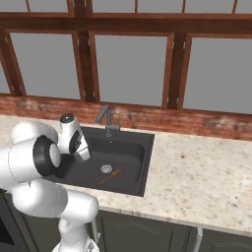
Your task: Pick the colander and jug and place them in the sink. Then turn on the water.
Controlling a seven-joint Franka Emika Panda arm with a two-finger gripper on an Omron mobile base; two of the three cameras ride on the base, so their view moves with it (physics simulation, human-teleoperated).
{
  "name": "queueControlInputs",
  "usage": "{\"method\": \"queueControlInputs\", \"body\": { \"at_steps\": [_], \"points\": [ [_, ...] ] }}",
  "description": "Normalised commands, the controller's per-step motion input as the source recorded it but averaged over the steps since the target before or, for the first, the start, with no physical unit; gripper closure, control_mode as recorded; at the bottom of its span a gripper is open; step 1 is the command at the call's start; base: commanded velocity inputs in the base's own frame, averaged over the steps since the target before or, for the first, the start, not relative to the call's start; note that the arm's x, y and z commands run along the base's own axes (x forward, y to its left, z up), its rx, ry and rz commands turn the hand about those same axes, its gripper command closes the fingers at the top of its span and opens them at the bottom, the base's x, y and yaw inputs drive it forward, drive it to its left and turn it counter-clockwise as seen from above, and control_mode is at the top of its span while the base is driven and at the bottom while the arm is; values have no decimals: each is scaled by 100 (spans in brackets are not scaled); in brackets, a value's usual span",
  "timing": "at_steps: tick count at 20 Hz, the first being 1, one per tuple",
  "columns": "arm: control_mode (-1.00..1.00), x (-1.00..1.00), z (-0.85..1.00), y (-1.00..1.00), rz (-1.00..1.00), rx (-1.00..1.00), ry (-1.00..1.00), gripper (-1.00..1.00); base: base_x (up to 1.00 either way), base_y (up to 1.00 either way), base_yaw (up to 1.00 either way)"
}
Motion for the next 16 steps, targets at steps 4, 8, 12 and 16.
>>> {"method": "queueControlInputs", "body": {
  "at_steps": [4, 8, 12, 16],
  "points": [
    [-100, 29, -31, 0, 0, 0, 6, 100, 0, 0, 0],
    [-100, 28, -26, 2, 0, 0, 1, 100, 0, 0, 0],
    [-100, 10, -34, 0, 0, 0, 0, 100, 0, 0, 0],
    [-100, 0, -36, 0, 0, 0, 0, 100, 0, 0, 0]
  ]
}}
